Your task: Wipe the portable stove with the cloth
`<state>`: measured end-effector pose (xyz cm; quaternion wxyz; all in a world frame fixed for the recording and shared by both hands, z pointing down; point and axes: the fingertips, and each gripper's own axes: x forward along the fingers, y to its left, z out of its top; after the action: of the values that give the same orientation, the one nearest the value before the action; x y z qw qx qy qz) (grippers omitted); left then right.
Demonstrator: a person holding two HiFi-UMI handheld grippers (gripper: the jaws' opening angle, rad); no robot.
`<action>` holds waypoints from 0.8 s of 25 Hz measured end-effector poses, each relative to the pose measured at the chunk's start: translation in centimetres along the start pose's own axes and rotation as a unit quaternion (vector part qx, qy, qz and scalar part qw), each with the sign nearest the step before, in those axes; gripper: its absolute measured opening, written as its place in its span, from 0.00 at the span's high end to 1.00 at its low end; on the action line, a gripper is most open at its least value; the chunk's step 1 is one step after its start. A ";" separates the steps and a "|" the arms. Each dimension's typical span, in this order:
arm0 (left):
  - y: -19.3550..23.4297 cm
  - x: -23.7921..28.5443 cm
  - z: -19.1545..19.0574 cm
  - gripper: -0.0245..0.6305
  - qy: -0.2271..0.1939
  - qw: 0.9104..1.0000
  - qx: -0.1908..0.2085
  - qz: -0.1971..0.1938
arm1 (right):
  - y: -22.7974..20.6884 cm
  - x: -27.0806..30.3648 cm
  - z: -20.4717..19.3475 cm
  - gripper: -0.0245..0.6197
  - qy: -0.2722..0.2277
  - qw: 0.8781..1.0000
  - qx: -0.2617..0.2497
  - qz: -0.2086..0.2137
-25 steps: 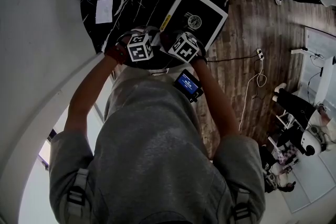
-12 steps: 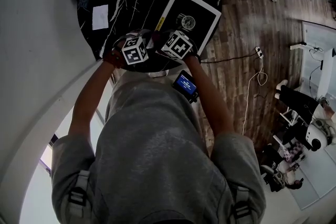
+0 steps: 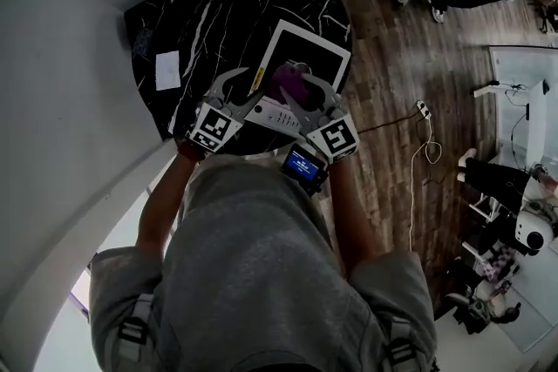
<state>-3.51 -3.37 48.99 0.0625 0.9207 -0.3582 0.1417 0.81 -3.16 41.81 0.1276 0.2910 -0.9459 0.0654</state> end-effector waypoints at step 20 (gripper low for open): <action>0.2 -5.1 20.3 0.96 -0.214 0.965 0.074 0.130 | -2.3 -9.0 13.7 0.78 -0.169 0.942 -0.146 -0.249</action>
<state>-2.87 -4.63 28.07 -0.1027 0.8770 -0.4687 -0.0253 6.56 -2.98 26.26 0.0193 0.5018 -0.8503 -0.1577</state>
